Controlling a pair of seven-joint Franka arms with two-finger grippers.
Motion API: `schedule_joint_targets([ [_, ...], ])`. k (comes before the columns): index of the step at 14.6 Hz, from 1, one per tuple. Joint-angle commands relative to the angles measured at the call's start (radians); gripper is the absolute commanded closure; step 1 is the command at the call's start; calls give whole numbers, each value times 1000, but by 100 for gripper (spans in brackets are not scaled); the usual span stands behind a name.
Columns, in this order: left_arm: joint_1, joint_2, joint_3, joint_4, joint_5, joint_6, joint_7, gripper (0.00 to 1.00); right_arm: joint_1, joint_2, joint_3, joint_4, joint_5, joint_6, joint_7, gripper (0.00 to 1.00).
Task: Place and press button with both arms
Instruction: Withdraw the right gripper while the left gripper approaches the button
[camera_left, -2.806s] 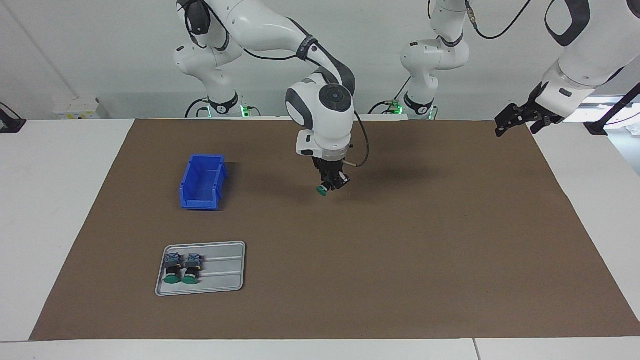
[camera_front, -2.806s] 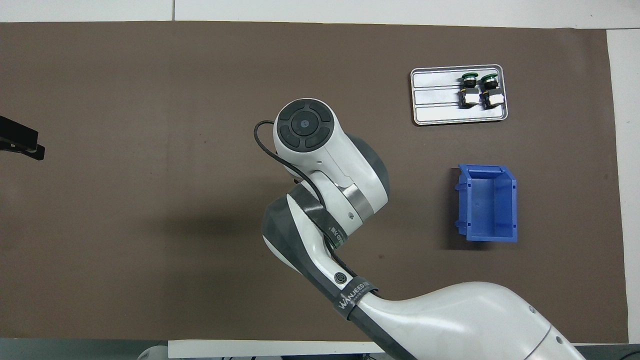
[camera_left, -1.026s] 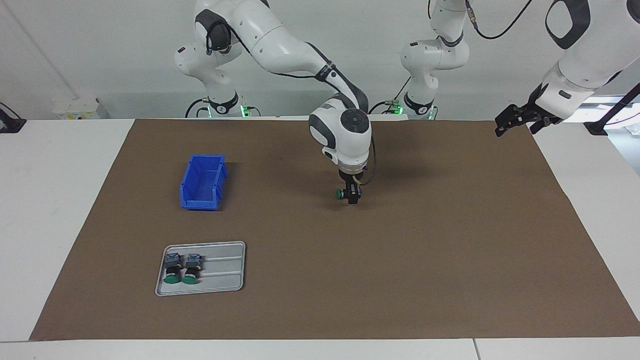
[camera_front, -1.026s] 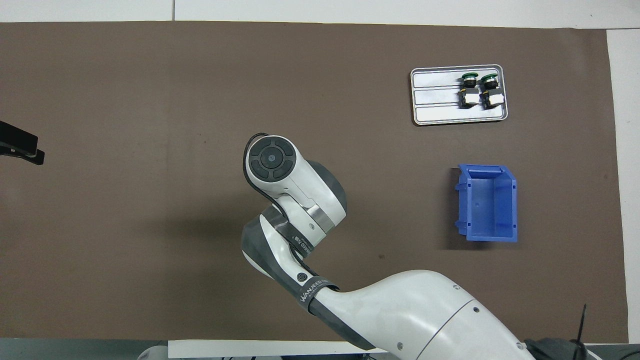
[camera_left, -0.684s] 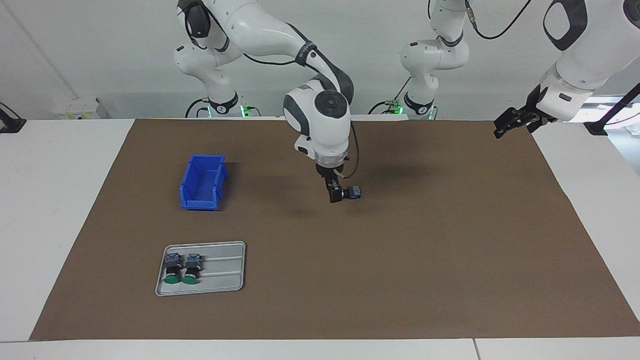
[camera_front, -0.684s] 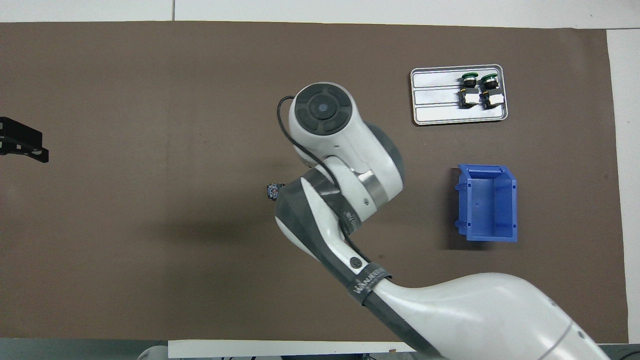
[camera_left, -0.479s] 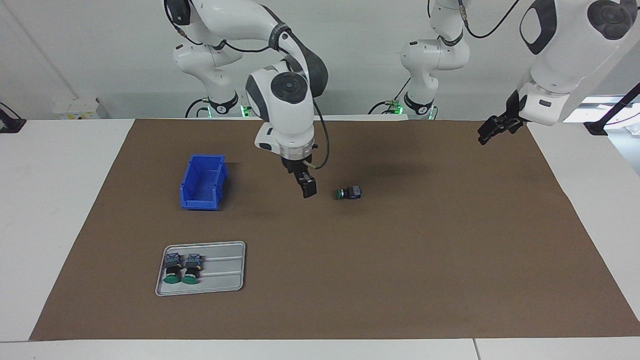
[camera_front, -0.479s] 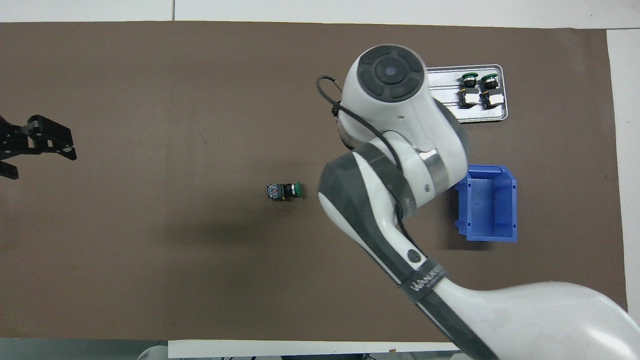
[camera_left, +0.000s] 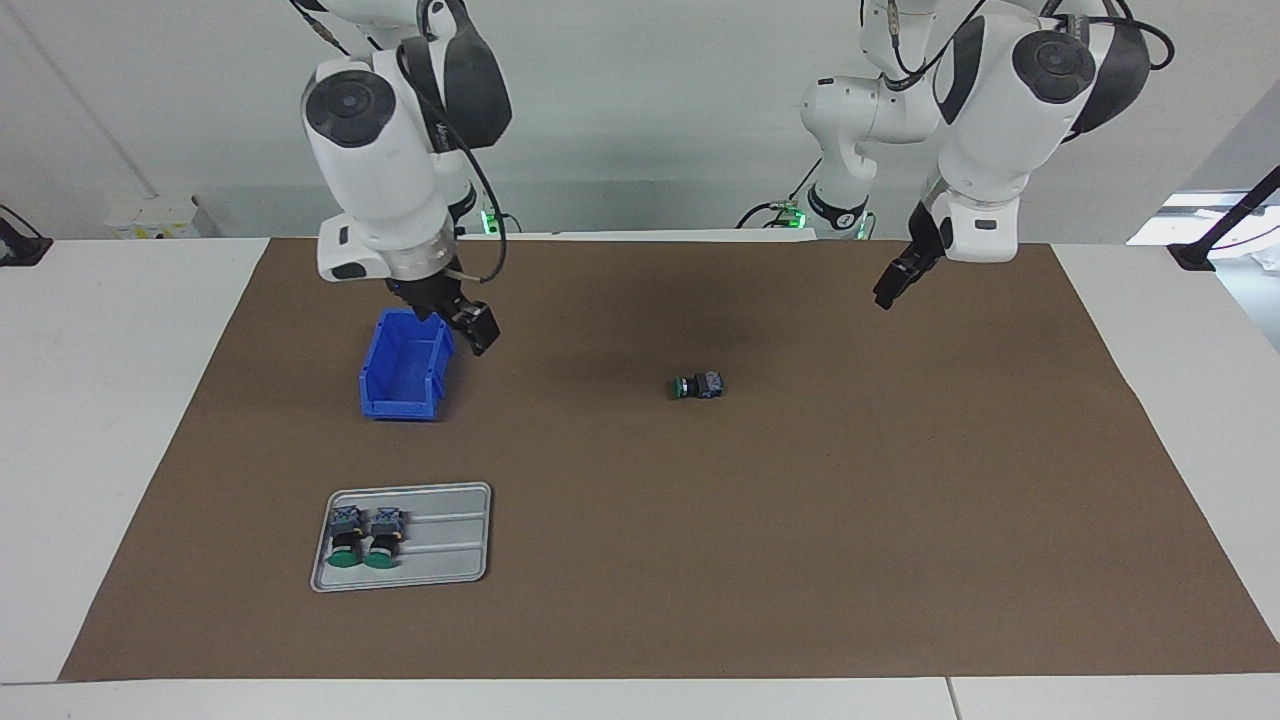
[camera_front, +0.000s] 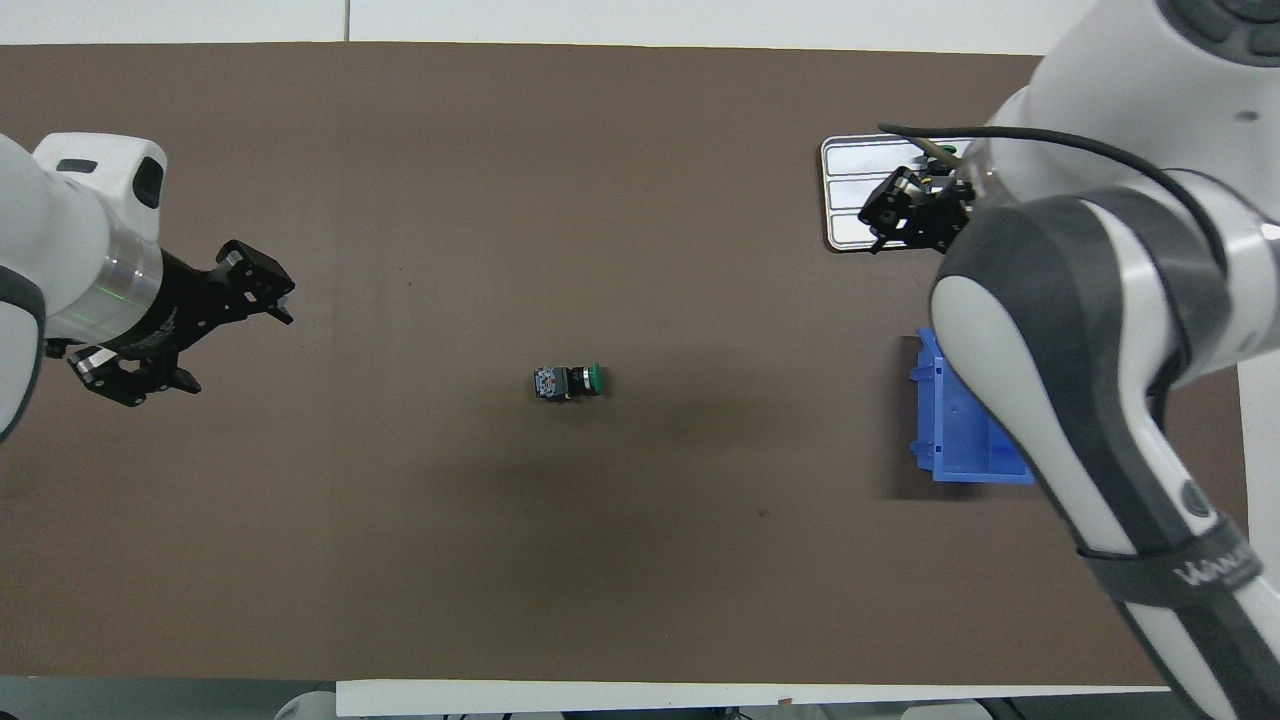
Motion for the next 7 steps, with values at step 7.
schedule_joint_targets([
  [7,-247,199,11,-34,-92,297,-681,0,-187,-176,3,-81,-8,-168,-525,2],
])
